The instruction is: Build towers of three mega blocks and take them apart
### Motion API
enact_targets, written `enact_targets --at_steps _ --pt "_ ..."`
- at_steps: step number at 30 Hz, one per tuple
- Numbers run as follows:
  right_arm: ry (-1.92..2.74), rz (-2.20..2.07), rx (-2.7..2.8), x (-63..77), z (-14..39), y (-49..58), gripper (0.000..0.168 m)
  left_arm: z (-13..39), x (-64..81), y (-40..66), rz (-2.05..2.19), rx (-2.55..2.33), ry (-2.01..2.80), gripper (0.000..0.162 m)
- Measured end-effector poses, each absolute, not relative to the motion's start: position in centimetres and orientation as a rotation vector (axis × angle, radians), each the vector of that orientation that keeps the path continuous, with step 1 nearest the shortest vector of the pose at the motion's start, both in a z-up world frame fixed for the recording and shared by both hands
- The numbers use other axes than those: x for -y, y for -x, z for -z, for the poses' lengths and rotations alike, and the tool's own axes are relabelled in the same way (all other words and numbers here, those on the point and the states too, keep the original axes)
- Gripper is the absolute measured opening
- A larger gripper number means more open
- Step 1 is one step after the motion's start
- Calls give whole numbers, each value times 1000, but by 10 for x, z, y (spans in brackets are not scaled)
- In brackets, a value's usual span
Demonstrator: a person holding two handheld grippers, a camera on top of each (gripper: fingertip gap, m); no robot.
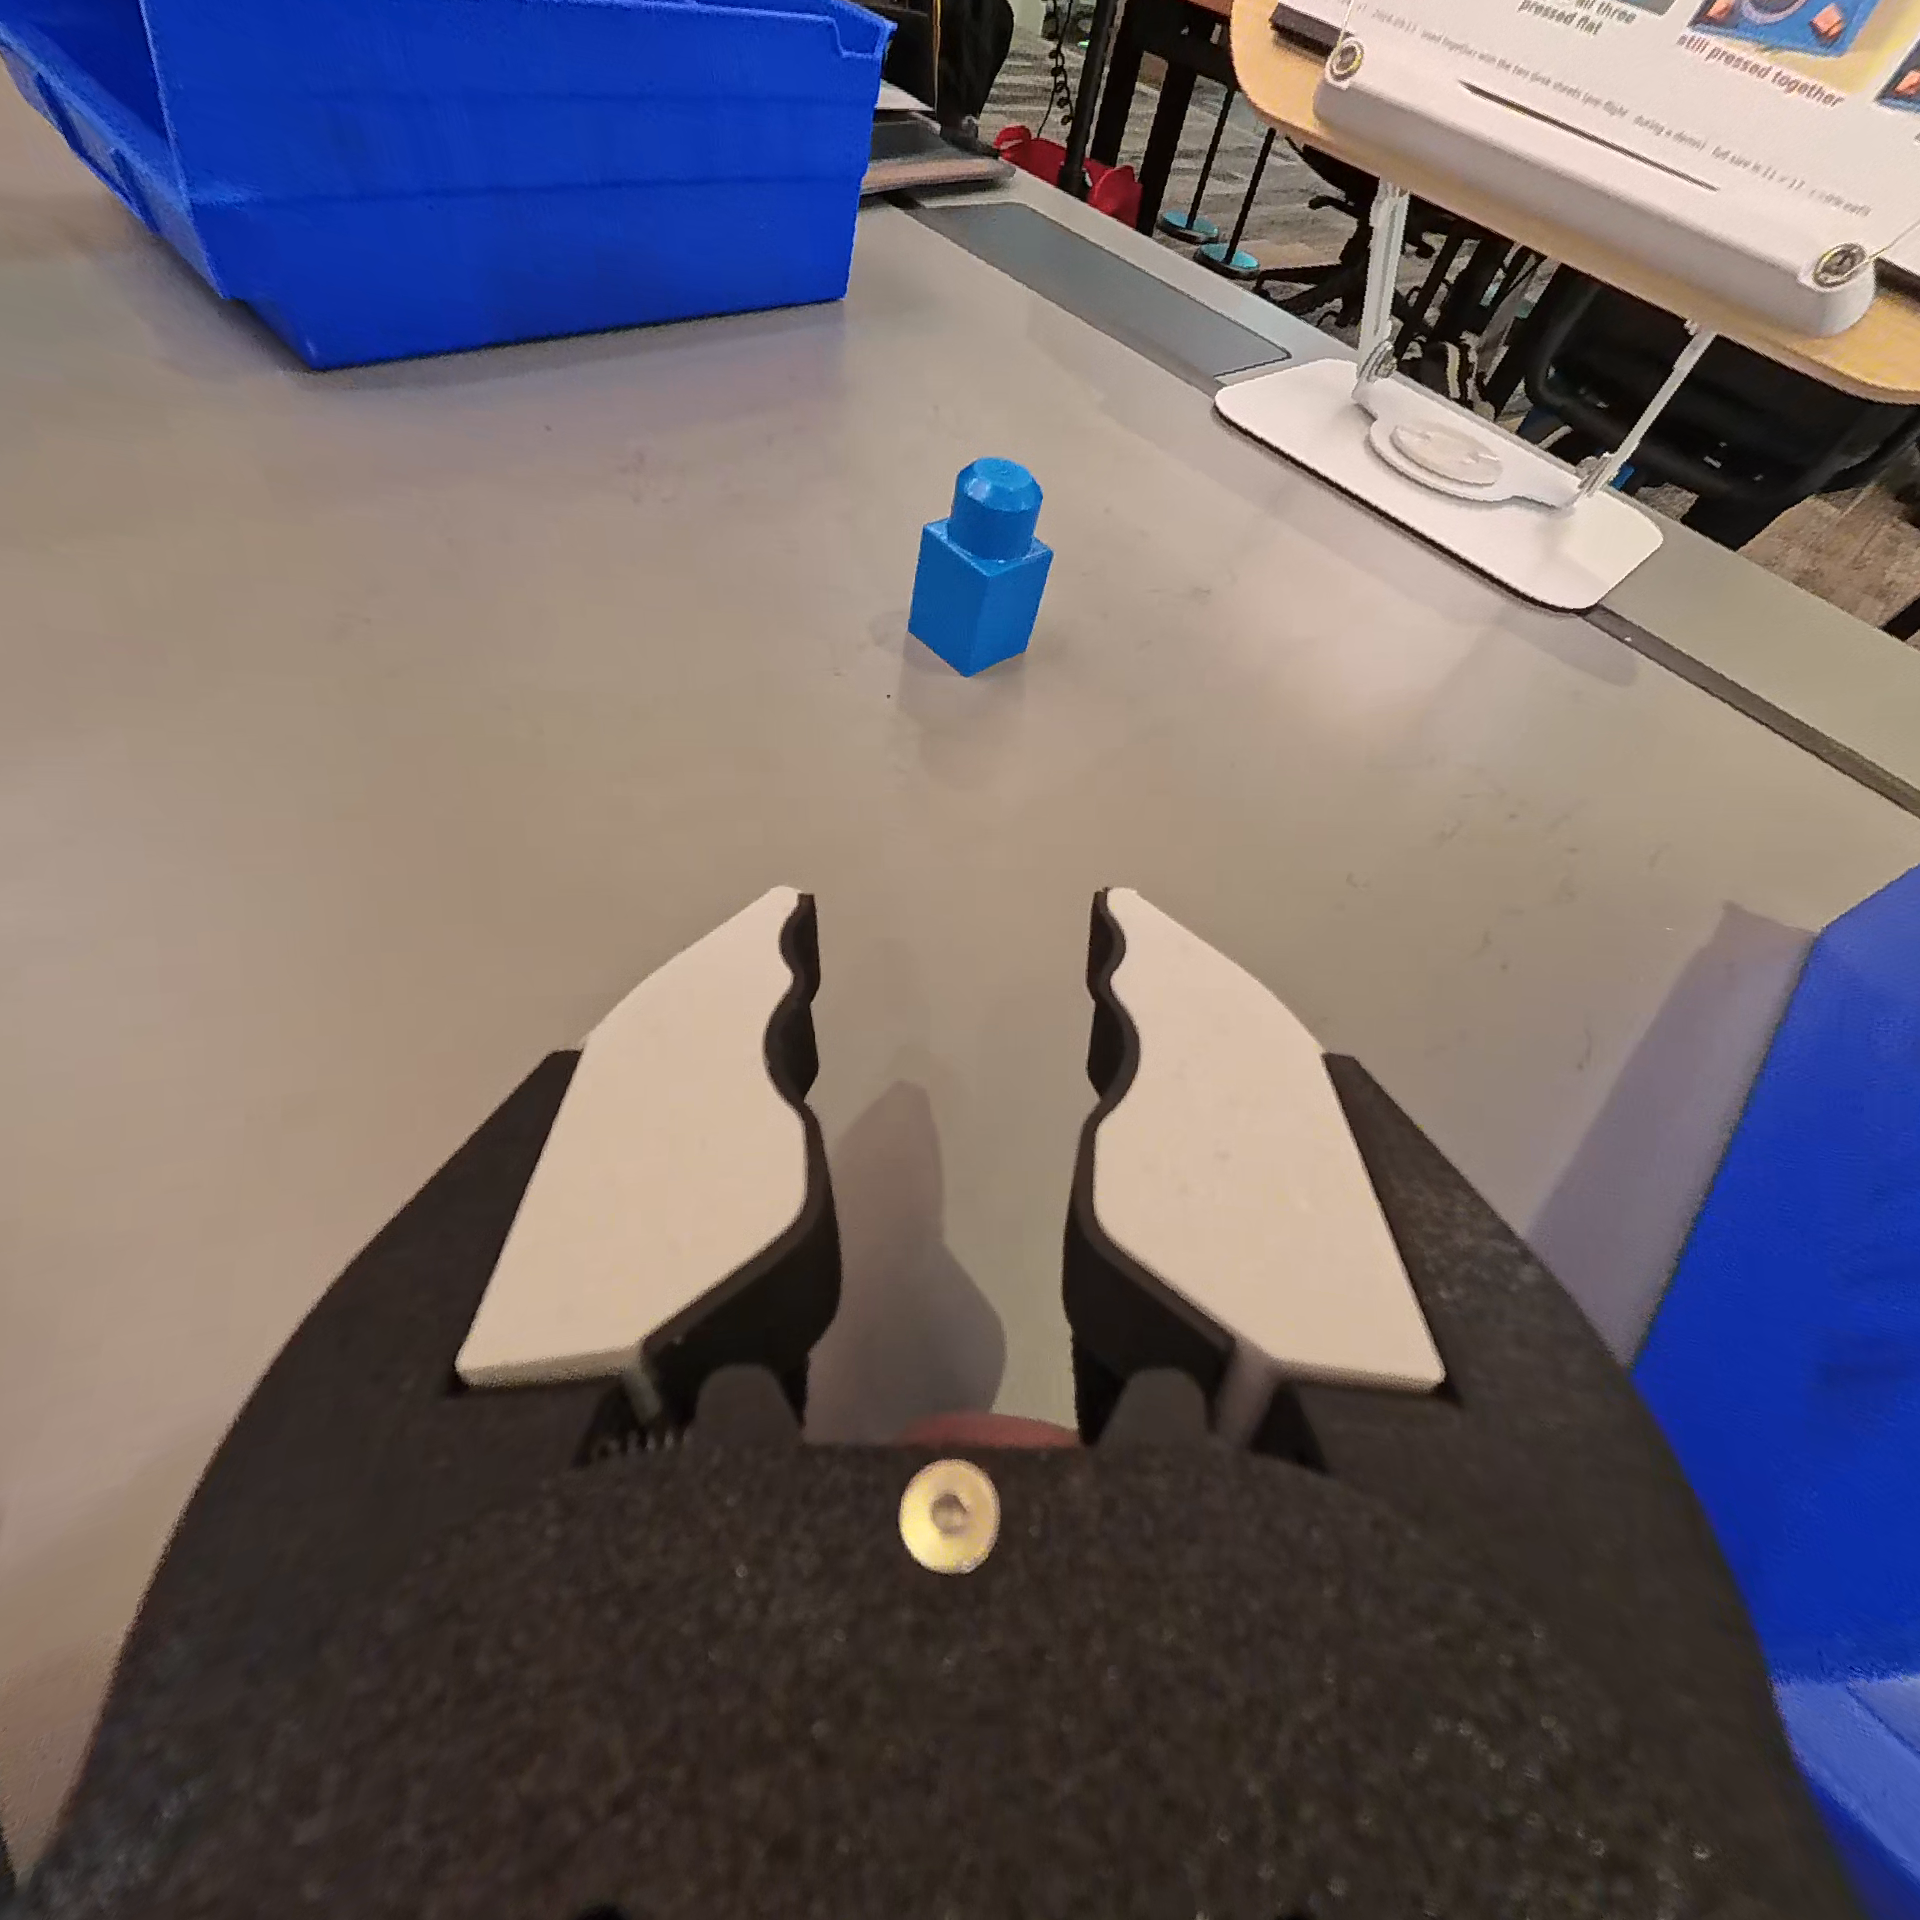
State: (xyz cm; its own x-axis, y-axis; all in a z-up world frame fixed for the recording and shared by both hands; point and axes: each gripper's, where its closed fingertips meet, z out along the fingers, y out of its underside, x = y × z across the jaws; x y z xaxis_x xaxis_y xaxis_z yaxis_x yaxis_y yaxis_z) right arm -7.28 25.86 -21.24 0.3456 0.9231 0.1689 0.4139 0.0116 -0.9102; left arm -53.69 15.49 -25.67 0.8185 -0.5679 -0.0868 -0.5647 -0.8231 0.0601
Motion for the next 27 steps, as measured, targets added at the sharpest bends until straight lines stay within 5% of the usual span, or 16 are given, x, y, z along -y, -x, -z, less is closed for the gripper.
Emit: enact_targets --at_steps 10,16,27 --pt "1584 -645 1249 -261 211 76 49 251 -159 537 183 871 -3093 35" --pt "1597 -892 1316 -284 201 110 53 185 -161 506 58 795 -3563 35" --pt "1570 -977 1752 -325 232 205 55 60 -173 377 -1165 1202 -4068 35"
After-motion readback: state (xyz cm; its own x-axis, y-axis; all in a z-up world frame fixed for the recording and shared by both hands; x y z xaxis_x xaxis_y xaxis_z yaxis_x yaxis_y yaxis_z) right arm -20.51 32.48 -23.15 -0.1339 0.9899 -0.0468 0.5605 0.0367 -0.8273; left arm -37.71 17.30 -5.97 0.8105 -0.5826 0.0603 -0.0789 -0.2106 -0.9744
